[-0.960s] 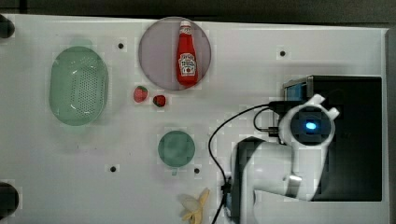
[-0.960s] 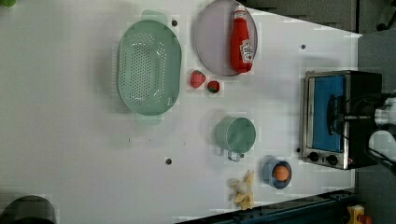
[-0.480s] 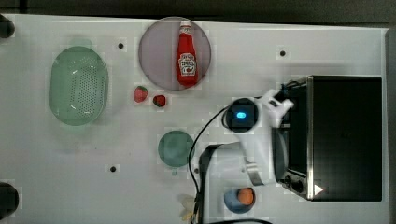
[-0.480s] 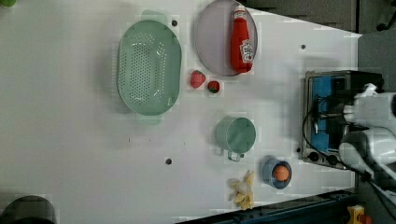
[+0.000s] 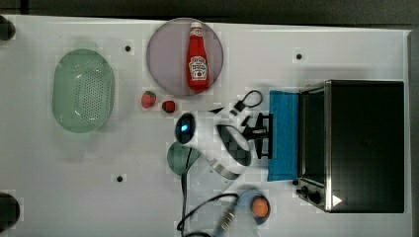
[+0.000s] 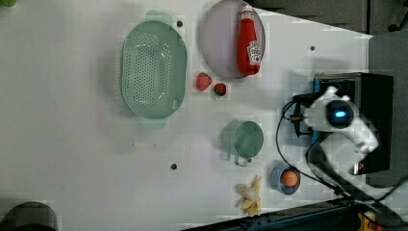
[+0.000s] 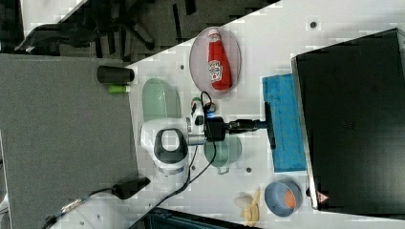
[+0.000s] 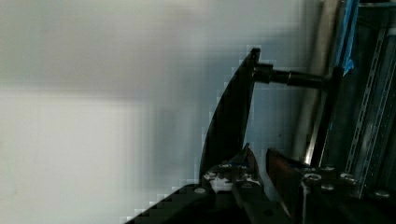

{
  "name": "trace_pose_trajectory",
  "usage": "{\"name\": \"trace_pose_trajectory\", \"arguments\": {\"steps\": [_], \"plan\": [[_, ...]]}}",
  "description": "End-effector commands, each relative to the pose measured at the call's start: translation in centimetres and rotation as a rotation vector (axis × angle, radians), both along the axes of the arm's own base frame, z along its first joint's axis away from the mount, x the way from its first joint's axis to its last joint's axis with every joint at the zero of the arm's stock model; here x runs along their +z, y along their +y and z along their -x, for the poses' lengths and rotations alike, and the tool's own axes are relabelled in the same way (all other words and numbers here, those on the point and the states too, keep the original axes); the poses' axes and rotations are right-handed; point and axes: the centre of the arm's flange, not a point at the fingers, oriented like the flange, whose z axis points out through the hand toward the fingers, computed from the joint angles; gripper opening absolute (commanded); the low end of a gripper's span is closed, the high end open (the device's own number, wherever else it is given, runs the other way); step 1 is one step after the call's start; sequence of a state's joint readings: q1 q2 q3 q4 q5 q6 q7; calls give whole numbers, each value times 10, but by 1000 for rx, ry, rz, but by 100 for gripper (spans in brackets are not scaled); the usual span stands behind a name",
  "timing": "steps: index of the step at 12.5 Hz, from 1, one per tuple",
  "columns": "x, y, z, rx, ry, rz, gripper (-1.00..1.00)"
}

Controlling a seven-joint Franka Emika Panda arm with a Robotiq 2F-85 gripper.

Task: Flap open oven.

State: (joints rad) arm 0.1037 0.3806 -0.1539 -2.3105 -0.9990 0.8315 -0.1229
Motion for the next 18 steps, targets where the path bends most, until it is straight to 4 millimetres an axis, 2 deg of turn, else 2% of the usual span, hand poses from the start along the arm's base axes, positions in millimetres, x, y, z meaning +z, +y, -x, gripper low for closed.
{"name": "trace_pose_trajectory", "arguments": {"steps": [1, 3, 4, 5, 7, 9, 13, 15, 18], "plan": [[-33, 18, 13, -134, -109, 49, -65], [-53, 25, 11, -147, -113, 52, -65], [-54, 27, 7, -144, -112, 66, -65], [-49, 30, 1, -146, -129, 59, -65], [-24, 41, -21, -205, -213, -10, -65], [15, 49, -39, -372, -297, -120, -65], [103, 44, -50, -693, -407, -296, -65], [150, 36, -48, -812, -441, -356, -65], [228, 28, -34, -935, -473, -437, -65]]}}
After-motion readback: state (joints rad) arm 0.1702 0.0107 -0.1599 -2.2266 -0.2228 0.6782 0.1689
